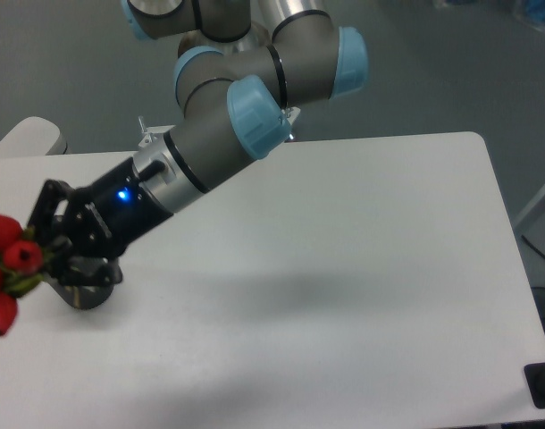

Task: Insert the flowers into the vase
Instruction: 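Carry the red tulips over to the black cylindrical vase, then lower the tulip stems down into the vase opening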

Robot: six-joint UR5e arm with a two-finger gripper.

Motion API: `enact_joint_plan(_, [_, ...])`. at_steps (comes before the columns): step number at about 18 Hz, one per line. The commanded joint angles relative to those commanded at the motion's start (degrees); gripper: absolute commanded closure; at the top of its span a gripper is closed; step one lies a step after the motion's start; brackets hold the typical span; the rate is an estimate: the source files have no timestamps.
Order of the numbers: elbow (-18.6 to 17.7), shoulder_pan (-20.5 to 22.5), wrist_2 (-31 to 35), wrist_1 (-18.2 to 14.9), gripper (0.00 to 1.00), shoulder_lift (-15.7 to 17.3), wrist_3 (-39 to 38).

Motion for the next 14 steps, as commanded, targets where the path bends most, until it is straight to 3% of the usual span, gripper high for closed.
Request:
enact_joint_plan(4, [-3.07,-0.44,-1.85,0.35,1.0,1.58,1.14])
enact_joint_plan(7, [-8.86,-0.97,-1.94,1.22,0.99,4.75,7.19])
enact_joint_plan(11, [-14.76,-0.97,-1.94,2.2,0.97,7.56,9.66])
enact_joint_plan(14, [-15.13,-1.32,-1.94,2.72,0.96,7.66,10.73])
